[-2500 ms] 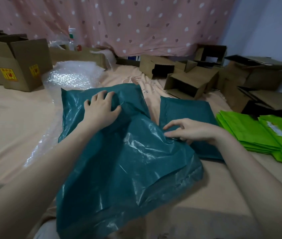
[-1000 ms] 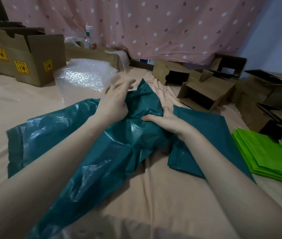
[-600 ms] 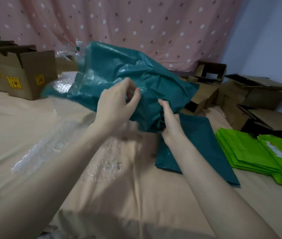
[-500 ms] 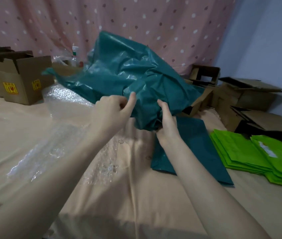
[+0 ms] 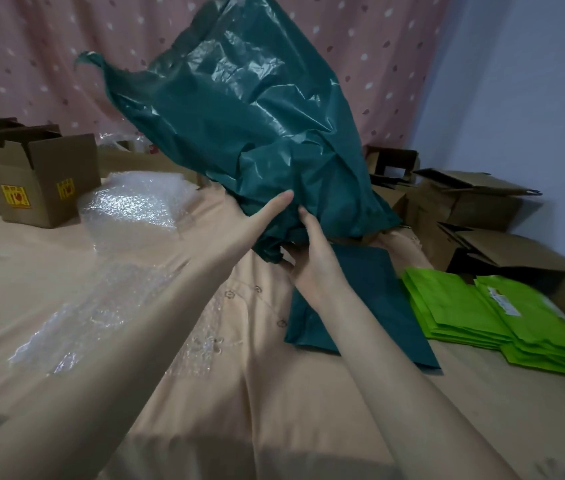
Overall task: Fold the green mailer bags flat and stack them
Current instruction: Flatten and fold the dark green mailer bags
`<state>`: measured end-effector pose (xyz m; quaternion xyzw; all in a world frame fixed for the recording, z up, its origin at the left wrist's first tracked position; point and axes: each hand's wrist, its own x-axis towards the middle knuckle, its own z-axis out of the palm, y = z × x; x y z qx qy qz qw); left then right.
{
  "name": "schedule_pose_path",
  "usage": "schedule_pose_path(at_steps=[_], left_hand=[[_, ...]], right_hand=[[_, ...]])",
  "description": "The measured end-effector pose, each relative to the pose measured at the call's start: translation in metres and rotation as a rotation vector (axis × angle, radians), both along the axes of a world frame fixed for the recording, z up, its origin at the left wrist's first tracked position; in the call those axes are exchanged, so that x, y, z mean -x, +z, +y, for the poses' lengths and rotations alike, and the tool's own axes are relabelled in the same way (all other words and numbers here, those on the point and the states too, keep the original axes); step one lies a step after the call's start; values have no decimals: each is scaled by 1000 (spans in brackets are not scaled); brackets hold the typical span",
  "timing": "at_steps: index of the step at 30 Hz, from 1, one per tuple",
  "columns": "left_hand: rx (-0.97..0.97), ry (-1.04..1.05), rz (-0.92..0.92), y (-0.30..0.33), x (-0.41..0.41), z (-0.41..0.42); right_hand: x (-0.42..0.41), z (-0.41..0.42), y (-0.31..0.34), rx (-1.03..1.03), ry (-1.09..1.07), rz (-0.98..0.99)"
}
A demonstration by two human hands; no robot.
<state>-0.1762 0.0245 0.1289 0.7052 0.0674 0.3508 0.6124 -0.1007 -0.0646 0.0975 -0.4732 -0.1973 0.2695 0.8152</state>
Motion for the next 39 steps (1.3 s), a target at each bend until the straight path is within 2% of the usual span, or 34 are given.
schedule_pose_path(at_steps=[3,5,7,9,12,14,16,18,20,22,25,27,31,35,39], left_hand=[[53,58,-23,3,-2,9],[50,47,-12,3,-1,17],[32,65,8,2,-1,28],[24,61,32,0,0,40],[-4,8,69,-3,5,54],[-18,-29,88,-6,9,58],[-10,-84,107,-9,12,61],[5,-152,128,-12,17,62],[2,-175,140,-12,21,59],[28,-148,148,-8,25,54],[177,-90,69,2,27,55],[241,22,26,8,31,60],[130,249,11,14,42,73],[46,406,-74,16,55,79],[-57,574,-78,8,66,93]], right_hand=[[1,-15,7,360,-16,-203],[3,-34,16,641,24,-402],[3,-54,28,819,58,-602],[4,-71,41,780,-42,-727],[-7,-83,54,487,-529,-800],[-23,-84,60,450,-706,-882],[-35,-78,60,518,-536,-795],[-38,-68,59,467,-293,-561],[-34,-59,56,371,-211,-475],[-31,-52,51,315,-284,-514],[-29,-43,46,260,-406,-556],[-27,-39,44,233,-456,-557],[-27,-40,44,273,-522,-570],[-25,-44,46,254,-380,-449],[-17,-43,36,386,-577,-621]])
